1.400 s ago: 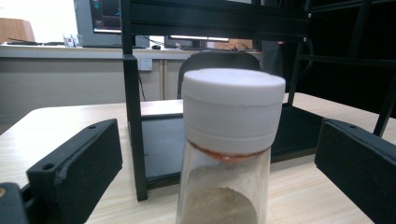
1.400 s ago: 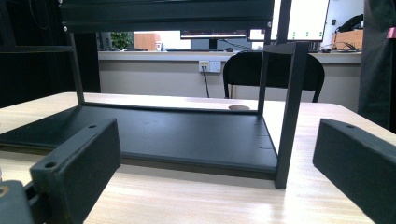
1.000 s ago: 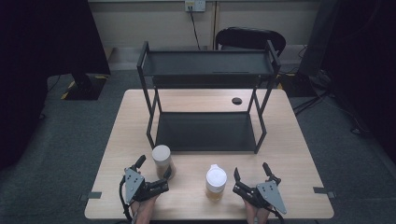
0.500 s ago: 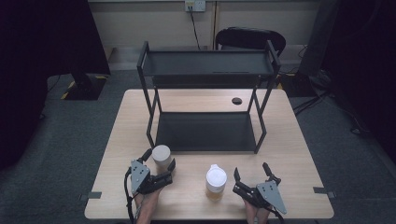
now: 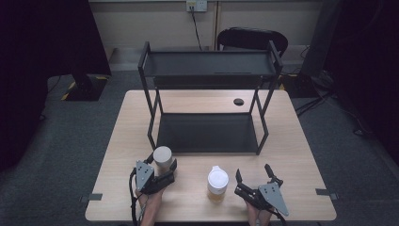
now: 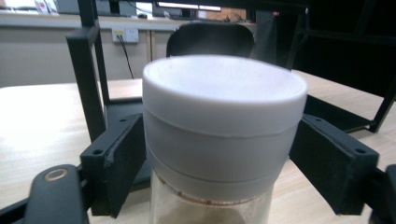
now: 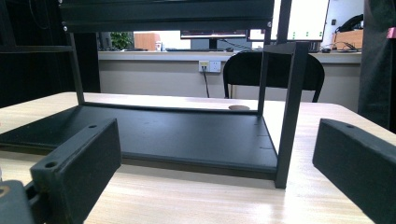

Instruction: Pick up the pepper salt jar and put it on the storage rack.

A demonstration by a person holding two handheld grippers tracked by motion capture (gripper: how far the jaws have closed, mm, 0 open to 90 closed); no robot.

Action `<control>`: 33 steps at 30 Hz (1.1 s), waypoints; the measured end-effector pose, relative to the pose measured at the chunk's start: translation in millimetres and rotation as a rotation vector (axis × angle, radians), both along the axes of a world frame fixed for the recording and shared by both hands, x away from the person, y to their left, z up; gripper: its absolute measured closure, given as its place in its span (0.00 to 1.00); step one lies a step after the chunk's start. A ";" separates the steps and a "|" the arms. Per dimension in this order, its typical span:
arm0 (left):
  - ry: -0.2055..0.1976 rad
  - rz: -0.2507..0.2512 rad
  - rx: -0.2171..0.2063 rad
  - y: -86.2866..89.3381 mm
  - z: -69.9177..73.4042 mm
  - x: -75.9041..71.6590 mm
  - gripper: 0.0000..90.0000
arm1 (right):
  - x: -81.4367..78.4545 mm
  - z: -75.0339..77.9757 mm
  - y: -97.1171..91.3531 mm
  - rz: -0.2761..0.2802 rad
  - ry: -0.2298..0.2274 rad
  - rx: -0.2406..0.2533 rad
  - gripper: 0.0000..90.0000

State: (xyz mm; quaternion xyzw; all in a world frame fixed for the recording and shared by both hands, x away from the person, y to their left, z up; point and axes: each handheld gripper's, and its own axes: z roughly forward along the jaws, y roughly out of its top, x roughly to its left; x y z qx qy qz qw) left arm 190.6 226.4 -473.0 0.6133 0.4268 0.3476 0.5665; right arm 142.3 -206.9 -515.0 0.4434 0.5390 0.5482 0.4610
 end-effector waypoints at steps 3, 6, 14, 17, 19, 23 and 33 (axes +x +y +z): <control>-0.001 0.009 0.012 -0.8 -0.2 -0.4 0.26 | 0.0 0.1 0.0 0.000 0.000 0.000 0.00; 0.008 0.009 0.006 -0.2 0.2 1.4 0.29 | 0.0 0.1 0.0 0.000 0.000 0.000 0.00; 0.013 0.008 0.036 -3.3 5.2 2.2 0.38 | 0.0 0.1 0.1 -0.001 0.000 -0.001 0.00; 0.011 0.011 0.037 -4.0 4.9 1.8 0.39 | 0.0 0.1 0.1 -0.001 0.000 0.000 0.00; 0.012 0.014 0.037 -4.7 5.1 1.5 0.39 | 0.0 0.1 0.1 -0.001 0.000 0.000 0.00; 0.016 0.016 0.032 -4.0 5.9 1.1 0.39 | 0.0 0.1 0.1 -0.001 0.000 -0.001 0.00; 0.013 -0.004 0.029 -1.9 6.6 0.3 0.39 | 0.0 0.1 0.1 -0.001 0.000 0.000 0.00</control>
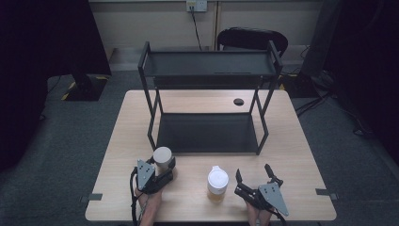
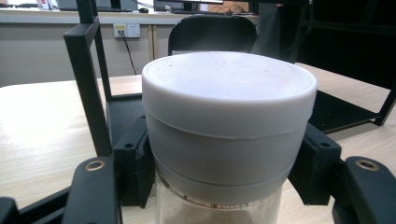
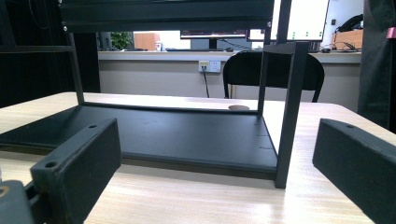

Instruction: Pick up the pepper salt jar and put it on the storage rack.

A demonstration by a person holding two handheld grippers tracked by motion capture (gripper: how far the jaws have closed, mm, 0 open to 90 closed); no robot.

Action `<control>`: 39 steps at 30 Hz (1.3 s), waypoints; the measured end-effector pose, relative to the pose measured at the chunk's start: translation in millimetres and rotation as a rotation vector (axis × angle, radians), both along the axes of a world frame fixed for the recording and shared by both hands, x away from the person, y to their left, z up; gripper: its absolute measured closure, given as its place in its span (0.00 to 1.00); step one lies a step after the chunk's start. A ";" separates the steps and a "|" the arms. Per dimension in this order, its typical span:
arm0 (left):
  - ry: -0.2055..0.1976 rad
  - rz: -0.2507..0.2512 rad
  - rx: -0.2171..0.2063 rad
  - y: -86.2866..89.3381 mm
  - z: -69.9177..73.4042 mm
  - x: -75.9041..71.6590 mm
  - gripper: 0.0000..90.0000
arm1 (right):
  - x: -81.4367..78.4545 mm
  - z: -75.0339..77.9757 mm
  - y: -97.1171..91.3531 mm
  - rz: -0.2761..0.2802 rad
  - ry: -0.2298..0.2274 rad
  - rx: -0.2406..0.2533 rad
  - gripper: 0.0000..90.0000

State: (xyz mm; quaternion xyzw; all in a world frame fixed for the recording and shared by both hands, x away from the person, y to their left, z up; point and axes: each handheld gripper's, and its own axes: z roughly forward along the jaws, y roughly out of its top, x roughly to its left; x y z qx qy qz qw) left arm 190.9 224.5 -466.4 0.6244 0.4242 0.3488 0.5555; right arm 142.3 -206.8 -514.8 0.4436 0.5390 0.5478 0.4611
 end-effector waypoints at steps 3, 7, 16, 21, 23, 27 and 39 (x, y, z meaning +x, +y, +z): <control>-0.002 -0.006 -0.003 0.1 2.0 -0.6 0.39 | 0.0 0.0 0.0 0.000 0.000 0.000 0.00; -0.008 -0.012 -0.002 0.5 7.2 -2.1 0.39 | 0.0 0.2 0.3 -0.002 0.001 0.000 0.00; -0.033 -0.031 0.000 1.9 20.7 -3.8 0.39 | 0.0 -0.1 0.0 0.000 0.000 0.000 0.00; -0.045 -0.049 -0.002 3.3 28.5 -4.0 0.39 | 0.0 0.0 0.0 0.000 0.000 0.000 0.00; -0.048 -0.057 -0.002 4.1 31.9 -3.7 0.39 | 0.0 0.0 0.0 0.000 0.000 0.000 0.00; -0.048 -0.069 -0.007 4.9 38.7 -2.8 0.39 | 0.0 0.0 0.0 0.000 0.000 0.000 0.00; -0.062 -0.088 -0.011 6.6 57.0 0.4 0.39 | 0.0 -0.1 -0.2 0.001 0.000 0.000 0.00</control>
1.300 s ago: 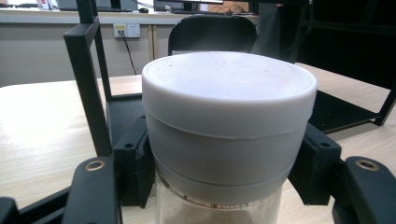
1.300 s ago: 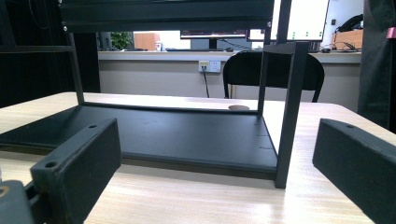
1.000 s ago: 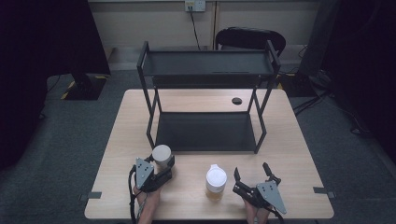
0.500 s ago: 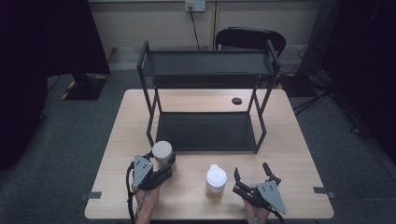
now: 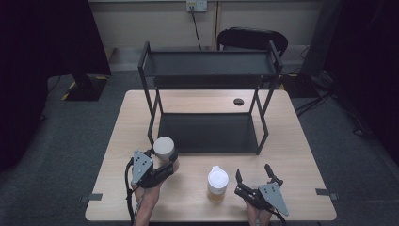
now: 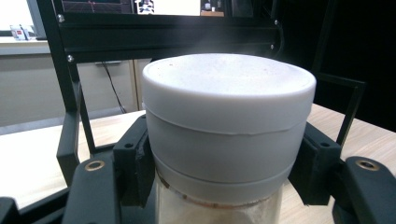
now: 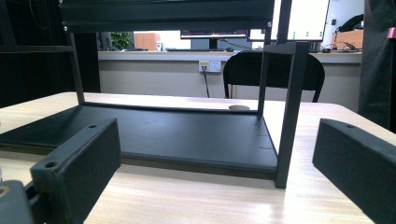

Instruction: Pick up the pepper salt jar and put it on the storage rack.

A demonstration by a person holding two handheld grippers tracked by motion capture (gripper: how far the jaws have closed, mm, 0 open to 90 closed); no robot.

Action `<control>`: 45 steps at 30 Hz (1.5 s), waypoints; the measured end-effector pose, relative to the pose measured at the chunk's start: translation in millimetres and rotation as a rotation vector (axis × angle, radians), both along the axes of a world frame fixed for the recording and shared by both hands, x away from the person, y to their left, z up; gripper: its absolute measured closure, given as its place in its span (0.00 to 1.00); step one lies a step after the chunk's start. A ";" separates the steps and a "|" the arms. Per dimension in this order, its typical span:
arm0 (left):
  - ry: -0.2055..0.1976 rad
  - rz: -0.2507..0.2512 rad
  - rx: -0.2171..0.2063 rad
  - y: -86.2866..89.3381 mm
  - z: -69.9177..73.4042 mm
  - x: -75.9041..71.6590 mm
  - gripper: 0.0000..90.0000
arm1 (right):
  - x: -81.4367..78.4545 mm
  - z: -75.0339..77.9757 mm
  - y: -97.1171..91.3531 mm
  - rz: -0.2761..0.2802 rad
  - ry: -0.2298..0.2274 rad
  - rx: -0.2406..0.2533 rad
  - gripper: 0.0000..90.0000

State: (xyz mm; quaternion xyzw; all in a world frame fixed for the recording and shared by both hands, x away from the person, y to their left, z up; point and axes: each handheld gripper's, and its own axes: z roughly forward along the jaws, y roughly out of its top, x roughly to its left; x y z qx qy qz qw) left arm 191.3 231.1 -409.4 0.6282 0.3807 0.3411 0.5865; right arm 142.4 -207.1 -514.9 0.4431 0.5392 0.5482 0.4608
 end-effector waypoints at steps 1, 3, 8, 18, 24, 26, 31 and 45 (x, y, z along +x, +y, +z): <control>-0.001 -0.004 0.002 0.8 1.7 0.6 0.39 | 0.0 0.0 0.0 0.000 0.000 0.000 0.00; -0.002 -0.009 -0.004 1.2 3.9 1.8 0.39 | 0.0 0.0 0.0 0.000 0.000 0.000 0.00; -0.011 -0.013 -0.005 0.7 12.2 5.3 0.39 | 0.0 0.0 -0.2 0.001 0.000 0.000 0.00; -0.043 -0.015 -0.001 3.0 34.1 12.3 0.39 | 0.0 0.0 -0.4 0.003 0.000 0.000 0.00; -0.051 -0.026 0.001 5.9 46.7 17.1 0.39 | 0.0 0.0 -0.8 0.005 0.000 0.000 0.00; -0.048 -0.030 0.007 6.0 51.9 19.0 0.39 | 0.0 0.0 -0.8 0.005 0.000 0.000 0.00; -0.051 -0.038 -0.007 7.5 62.7 24.4 0.39 | 0.0 0.0 -0.9 0.005 0.000 0.000 0.00; -0.084 -0.050 0.011 2.6 97.2 40.9 0.39 | 0.0 0.0 -0.8 0.005 0.000 0.000 0.00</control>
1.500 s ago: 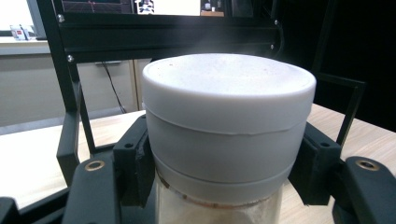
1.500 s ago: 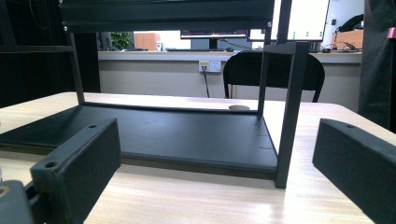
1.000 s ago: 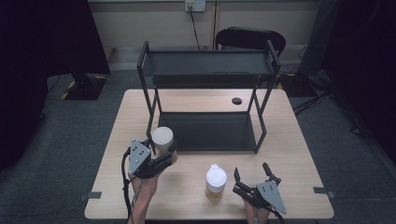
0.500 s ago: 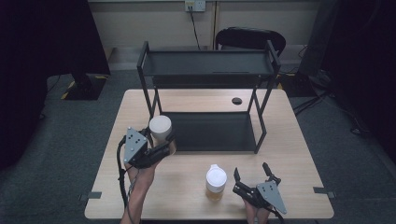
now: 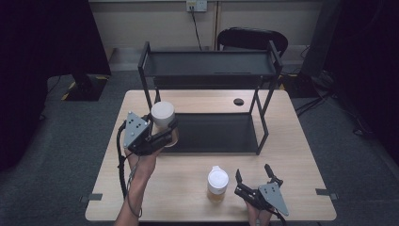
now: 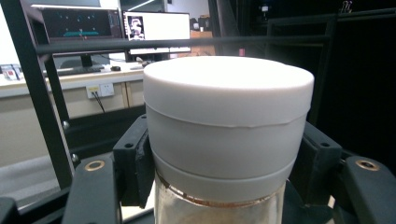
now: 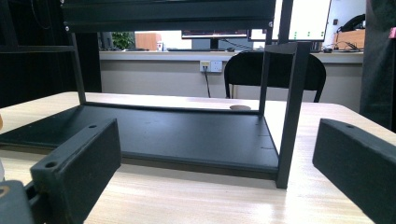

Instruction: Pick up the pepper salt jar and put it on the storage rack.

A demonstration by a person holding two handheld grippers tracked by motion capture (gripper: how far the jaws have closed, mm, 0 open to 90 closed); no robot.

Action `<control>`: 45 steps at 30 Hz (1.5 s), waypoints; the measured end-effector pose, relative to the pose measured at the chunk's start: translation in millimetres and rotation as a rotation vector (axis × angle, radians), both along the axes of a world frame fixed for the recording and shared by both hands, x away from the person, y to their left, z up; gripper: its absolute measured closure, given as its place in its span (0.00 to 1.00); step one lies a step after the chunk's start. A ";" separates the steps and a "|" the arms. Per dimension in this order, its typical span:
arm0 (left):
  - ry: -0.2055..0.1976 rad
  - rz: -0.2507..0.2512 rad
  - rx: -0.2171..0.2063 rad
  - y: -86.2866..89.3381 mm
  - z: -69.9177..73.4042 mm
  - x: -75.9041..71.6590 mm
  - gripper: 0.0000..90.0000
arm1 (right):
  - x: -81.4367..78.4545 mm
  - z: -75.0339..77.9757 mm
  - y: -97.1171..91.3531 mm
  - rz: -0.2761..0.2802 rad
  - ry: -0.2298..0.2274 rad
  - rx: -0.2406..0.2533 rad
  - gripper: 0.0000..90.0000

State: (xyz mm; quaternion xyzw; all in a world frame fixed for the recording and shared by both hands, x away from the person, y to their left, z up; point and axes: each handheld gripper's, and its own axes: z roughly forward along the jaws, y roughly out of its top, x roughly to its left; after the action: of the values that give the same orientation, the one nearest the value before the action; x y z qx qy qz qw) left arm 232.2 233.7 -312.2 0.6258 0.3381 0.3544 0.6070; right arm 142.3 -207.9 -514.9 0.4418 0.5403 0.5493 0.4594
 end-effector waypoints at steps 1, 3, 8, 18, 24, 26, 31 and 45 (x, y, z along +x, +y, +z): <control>-0.005 -0.002 0.001 -0.2 2.5 0.4 0.39 | 0.0 0.0 0.0 0.000 0.000 0.000 0.00; -0.013 -0.002 0.002 -0.8 7.8 1.3 0.39 | 0.0 0.0 0.0 0.000 0.000 0.000 0.00; -0.027 -0.002 0.008 -2.6 21.5 4.3 0.39 | 0.0 0.0 0.0 0.000 0.000 0.000 0.00; -0.030 0.006 -0.016 -6.1 41.8 12.2 0.39 | 0.0 0.0 0.0 0.000 0.000 0.000 0.00; -0.041 0.014 -0.026 -10.3 56.0 17.2 0.39 | 0.0 0.0 0.0 0.000 0.000 0.000 0.00; -0.038 0.009 -0.030 -9.9 62.8 19.8 0.39 | 0.0 0.0 0.0 0.000 0.000 0.000 0.00; -0.030 0.014 -0.031 -12.2 81.6 23.7 0.39 | 0.1 -0.1 -0.8 0.004 0.000 0.000 0.00; 0.015 0.044 -0.072 -14.2 127.9 55.7 0.39 | -0.1 -0.1 -0.7 0.004 -0.001 0.000 0.00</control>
State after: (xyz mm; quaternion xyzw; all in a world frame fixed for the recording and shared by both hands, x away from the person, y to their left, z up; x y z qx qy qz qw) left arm 288.0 219.5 -184.3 0.5984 0.3689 0.3509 0.6187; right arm 142.2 -208.5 -515.0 0.4407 0.5410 0.5505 0.4584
